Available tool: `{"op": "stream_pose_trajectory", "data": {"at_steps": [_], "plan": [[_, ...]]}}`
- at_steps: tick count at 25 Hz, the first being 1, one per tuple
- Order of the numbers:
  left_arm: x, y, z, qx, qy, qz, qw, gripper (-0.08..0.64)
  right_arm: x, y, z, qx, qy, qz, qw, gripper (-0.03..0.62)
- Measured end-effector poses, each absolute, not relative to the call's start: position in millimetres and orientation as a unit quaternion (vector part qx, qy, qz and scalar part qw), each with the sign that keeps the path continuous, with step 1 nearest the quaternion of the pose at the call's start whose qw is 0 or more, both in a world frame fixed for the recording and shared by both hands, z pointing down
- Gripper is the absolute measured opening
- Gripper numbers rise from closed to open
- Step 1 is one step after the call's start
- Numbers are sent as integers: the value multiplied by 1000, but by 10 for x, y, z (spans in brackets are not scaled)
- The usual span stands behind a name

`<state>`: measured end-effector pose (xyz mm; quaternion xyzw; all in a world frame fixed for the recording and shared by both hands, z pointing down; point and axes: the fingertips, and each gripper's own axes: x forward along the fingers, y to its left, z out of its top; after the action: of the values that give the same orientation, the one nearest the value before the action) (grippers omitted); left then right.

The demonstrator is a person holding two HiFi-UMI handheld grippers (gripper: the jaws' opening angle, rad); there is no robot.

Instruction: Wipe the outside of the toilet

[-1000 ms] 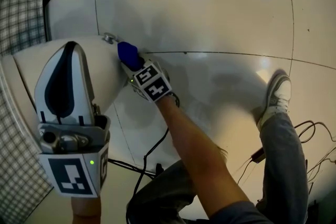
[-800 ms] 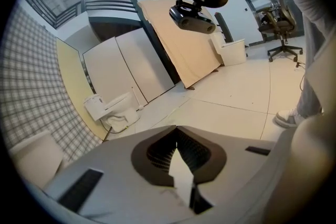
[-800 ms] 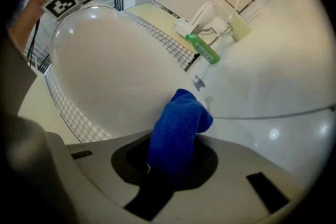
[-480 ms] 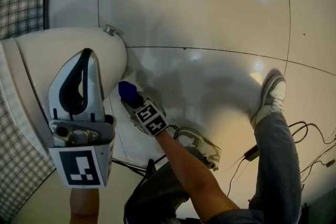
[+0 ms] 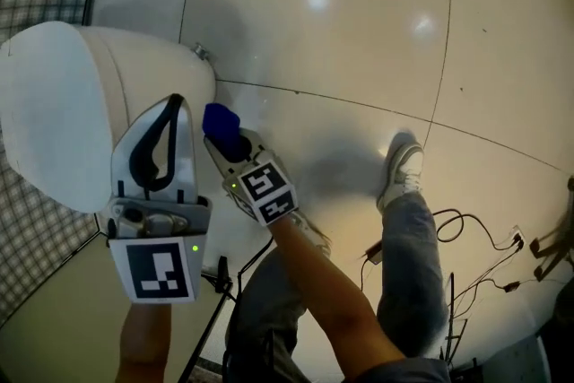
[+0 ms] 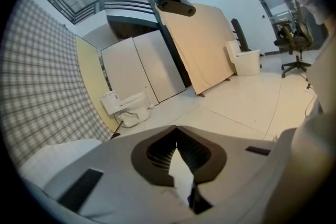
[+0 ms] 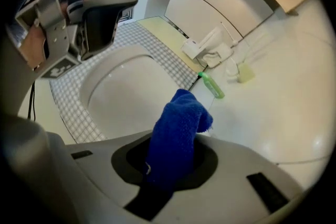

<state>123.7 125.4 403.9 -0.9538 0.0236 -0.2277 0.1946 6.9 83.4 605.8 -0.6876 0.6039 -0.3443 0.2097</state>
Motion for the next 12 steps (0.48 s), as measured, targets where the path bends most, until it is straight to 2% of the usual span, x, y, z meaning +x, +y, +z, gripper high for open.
{"op": "stream_pose_trajectory", "data": {"at_steps": [7, 12], "plan": [[1043, 972, 2923, -959, 114, -216, 143, 15, 500, 1014, 4427, -683, 642, -312, 157, 74], [533, 581, 2638, -943, 223, -224, 99, 15, 428, 883, 3600, -642, 713, -264, 101, 74]]}}
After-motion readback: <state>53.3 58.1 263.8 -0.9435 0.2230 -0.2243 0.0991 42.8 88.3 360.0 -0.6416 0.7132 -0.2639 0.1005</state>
